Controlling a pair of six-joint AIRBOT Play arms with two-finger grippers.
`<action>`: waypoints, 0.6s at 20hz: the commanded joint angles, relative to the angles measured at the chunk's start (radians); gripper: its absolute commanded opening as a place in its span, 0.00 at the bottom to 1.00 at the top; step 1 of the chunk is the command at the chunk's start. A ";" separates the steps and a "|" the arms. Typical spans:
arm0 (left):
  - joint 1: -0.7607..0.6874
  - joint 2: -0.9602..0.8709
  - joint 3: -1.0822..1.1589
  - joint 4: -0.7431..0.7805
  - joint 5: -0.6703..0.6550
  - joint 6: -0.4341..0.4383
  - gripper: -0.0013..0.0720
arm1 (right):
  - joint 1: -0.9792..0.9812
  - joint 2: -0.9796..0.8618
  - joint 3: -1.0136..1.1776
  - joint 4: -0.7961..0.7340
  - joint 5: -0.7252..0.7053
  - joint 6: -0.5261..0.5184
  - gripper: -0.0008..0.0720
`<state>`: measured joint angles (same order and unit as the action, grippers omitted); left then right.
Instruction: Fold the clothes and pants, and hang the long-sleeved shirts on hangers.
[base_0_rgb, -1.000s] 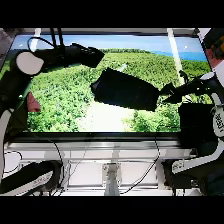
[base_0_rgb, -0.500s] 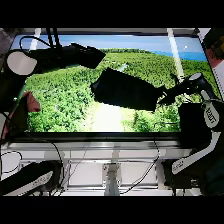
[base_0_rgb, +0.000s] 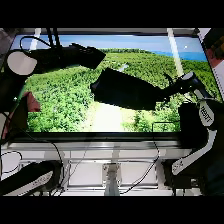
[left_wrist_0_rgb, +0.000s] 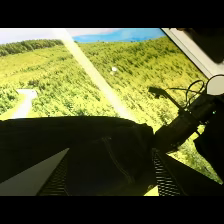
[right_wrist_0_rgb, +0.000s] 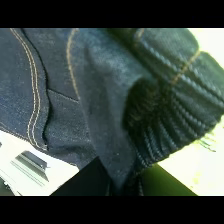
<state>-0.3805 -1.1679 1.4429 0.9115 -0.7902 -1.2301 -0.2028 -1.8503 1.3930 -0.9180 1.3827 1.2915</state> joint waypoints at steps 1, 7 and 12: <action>0.001 -0.001 0.000 0.000 0.000 0.000 0.78 | -0.016 0.053 0.001 -0.005 0.064 0.013 0.04; 0.001 -0.001 0.000 0.000 0.001 0.000 0.78 | -0.249 0.307 0.001 -0.004 0.159 0.032 0.03; 0.001 -0.001 0.000 0.000 0.001 0.000 0.78 | -0.536 0.447 0.001 -0.001 0.141 0.031 0.03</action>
<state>-0.3805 -1.1679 1.4429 0.9112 -0.7898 -1.2297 -0.5949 -1.4796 1.3930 -0.9230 1.5387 1.3205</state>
